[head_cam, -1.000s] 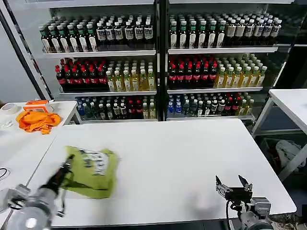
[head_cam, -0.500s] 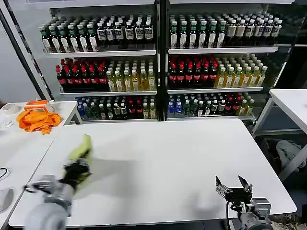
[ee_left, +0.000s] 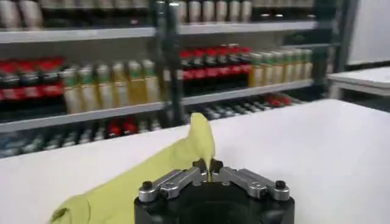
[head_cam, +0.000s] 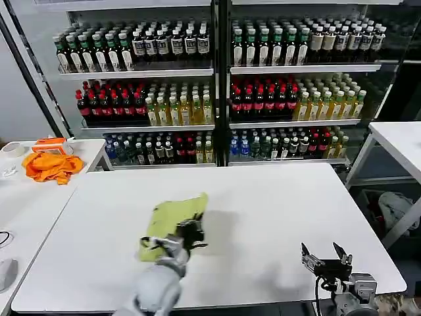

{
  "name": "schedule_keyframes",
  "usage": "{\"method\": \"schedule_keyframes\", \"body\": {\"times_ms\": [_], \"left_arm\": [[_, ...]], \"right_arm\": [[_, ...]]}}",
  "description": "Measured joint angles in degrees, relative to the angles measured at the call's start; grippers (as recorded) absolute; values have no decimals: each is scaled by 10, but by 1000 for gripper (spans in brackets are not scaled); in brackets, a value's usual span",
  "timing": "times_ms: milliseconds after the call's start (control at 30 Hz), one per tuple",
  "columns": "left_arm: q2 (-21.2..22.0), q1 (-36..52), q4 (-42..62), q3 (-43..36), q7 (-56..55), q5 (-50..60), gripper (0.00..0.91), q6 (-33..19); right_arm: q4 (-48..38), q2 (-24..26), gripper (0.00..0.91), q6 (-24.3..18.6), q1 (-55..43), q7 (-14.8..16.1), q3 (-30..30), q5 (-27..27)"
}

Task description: Fold and organize the clothes.

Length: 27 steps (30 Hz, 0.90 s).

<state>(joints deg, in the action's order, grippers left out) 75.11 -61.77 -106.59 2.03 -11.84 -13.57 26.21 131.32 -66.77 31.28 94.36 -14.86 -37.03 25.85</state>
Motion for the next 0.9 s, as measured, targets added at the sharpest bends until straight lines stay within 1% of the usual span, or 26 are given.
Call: {"method": "schedule_keyframes", "body": {"times_ms": [33, 67, 100, 300, 533, 733, 833, 900], "left_arm": [[9, 12, 13, -15, -1, 4, 20, 0], [17, 22, 24, -27, -3, 8, 91, 0], [25, 31, 35, -38, -4, 11, 907, 0], [76, 84, 96, -87, -14, 9, 907, -14], [121, 114, 137, -102, -32, -29, 907, -74], [130, 115, 139, -88, -45, -54, 907, -127], [120, 104, 122, -69, -52, -59, 907, -143], [106, 93, 105, -49, -57, -64, 907, -151]], "right_arm": [[0, 1, 907, 0, -1, 0, -1, 0], [0, 3, 907, 0, -2, 0, -2, 1], [-1, 4, 907, 0, -3, 0, -3, 2], [-2, 10, 907, 0, -9, 2, -4, 3], [-9, 18, 907, -12, -19, 8, 1, -10], [-17, 24, 907, -18, -35, 6, 16, -16], [-26, 27, 907, -20, -56, 1, 33, -3], [-36, 27, 907, -21, -78, -4, 50, 12]]}}
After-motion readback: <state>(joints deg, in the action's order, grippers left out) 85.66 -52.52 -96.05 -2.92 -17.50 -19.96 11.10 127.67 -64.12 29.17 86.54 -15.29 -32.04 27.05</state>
